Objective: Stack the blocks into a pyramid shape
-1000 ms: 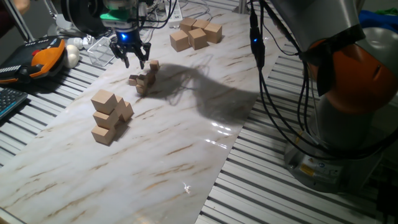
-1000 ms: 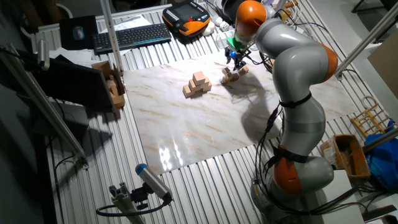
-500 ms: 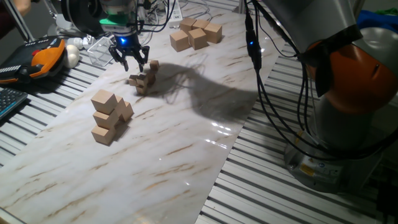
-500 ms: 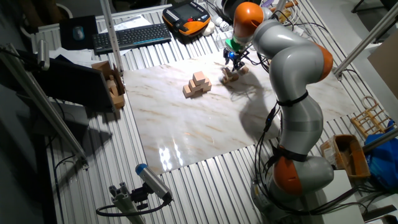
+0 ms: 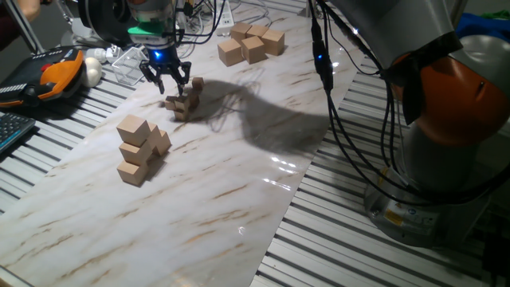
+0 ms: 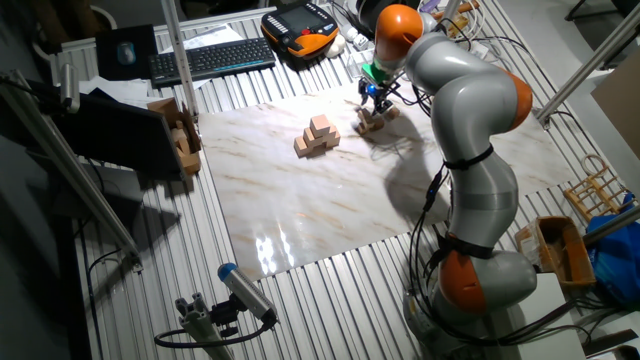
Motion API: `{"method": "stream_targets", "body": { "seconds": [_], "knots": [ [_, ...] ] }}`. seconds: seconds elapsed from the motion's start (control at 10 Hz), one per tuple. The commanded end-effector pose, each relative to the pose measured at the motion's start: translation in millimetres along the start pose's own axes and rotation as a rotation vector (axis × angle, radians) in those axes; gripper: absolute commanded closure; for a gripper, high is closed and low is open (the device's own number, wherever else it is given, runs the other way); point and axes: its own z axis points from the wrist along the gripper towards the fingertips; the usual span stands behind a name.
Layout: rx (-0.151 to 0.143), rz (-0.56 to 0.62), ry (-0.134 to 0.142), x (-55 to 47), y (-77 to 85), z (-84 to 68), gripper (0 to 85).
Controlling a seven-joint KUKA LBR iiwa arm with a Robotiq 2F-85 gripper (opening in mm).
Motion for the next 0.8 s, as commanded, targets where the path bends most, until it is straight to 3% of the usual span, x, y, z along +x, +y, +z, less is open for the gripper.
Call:
{"method": "stream_targets", "body": {
  "seconds": [0.0, 0.7],
  "knots": [
    [0.001, 0.004, 0.002, -0.2, 0.8, 3.4, 34.0],
    [-0.001, 0.015, 0.004, 0.7, 2.6, 11.8, 34.0]
  ]
}}
